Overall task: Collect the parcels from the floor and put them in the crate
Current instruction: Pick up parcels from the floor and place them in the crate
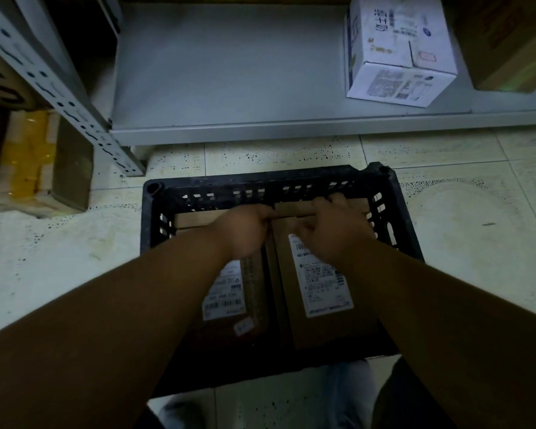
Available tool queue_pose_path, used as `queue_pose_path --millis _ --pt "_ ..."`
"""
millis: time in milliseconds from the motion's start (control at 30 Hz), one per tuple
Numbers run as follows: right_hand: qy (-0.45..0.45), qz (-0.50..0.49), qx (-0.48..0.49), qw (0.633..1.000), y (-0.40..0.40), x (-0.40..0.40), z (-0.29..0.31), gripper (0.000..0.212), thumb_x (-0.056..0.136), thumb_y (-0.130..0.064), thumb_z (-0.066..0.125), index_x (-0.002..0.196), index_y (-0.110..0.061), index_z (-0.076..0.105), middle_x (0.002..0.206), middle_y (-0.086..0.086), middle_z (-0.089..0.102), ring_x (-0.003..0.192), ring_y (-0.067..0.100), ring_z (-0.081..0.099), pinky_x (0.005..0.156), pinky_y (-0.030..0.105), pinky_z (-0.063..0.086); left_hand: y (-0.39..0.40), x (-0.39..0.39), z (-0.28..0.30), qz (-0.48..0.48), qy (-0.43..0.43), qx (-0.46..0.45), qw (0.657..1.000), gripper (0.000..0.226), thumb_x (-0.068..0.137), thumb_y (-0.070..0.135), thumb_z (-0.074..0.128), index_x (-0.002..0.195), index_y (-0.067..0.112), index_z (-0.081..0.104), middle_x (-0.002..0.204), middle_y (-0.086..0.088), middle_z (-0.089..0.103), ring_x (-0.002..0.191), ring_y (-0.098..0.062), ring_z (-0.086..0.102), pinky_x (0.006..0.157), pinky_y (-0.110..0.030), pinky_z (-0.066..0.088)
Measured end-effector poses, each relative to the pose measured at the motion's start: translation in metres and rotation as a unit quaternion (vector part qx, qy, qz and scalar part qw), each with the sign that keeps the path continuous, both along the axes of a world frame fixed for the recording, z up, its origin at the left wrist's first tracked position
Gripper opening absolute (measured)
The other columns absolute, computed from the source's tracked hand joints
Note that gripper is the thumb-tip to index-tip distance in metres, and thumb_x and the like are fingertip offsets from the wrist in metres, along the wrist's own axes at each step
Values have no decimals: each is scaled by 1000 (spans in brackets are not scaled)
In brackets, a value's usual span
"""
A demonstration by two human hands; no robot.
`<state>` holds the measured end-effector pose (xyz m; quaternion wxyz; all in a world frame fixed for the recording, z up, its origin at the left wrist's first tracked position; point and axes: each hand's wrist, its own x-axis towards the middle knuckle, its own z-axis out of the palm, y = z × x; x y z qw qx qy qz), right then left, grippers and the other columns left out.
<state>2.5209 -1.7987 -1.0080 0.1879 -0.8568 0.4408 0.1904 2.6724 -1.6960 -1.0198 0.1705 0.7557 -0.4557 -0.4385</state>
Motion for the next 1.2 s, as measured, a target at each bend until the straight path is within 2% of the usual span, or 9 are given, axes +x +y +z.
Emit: queue_pose_path --millis 67,167,333,433,500,567,867,1033,1200 --pt "16 17 6 1000 13 0 5 79 88 -70 49 150 -24 33 157 18 22 143 38 24 109 53 31 7 -23 5 77 24 -12 997 33 103 18 41 133 22 56 121 -5 63 90 -11 58 62 -14 42" --pt "3 -54 23 998 22 3 2 91 84 -68 58 153 -18 25 163 22 -4 149 41 6 117 52 22 14 -51 6 192 47 -53 979 34 102 21 45 135 25 53 129 -1 60 94 -4 51 75 -14 40" --pt "-5 -107 45 993 20 10 -10 102 73 -79 61 148 -18 29 154 20 19 133 42 38 106 46 41 11 -51 -13 314 61 -36 947 38 101 16 43 137 26 51 126 -7 63 97 -19 62 87 -32 53" --pt "-35 -123 34 991 20 11 -17 90 82 -67 64 148 -16 28 151 17 28 124 35 49 99 41 48 11 -57 -23 351 26 7 936 39 103 25 40 142 25 46 123 -7 64 97 -22 64 80 -31 51" --pt "-78 -197 69 975 17 5 -20 90 85 -57 67 149 -12 23 145 16 41 121 32 54 91 36 49 10 -67 -24 379 14 31 925 36 104 33 36 134 20 52 108 -4 64 88 -16 59 78 -32 46" --pt "-103 -272 108 951 14 -3 -24 91 83 -58 69 146 -7 27 134 12 54 118 30 57 85 32 46 9 -76 -24 378 8 59 924 36 105 37 33 119 16 59 91 1 60 76 -12 52 73 -31 41" --pt "-120 -269 119 948 10 -7 -32 84 78 -64 70 135 -7 47 128 7 62 114 27 60 86 29 45 5 -82 -38 353 -46 83 931 41 103 37 31 116 9 59 113 -12 62 99 -28 62 80 -38 49" --pt "-94 -258 89 957 15 -4 -23 90 82 -64 66 140 -1 37 138 13 54 126 32 52 104 40 45 6 -84 -36 355 -63 55 931 32 105 37 29 91 18 50 109 -10 59 85 -17 51 74 -30 39" --pt "-111 -278 113 947 16 -2 -20 86 84 -58 69 139 -2 35 138 12 54 125 31 53 97 36 46 12 -86 -33 330 -79 23 940 35 105 35 29 105 13 56 117 -9 54 98 -17 48 82 -31 39"
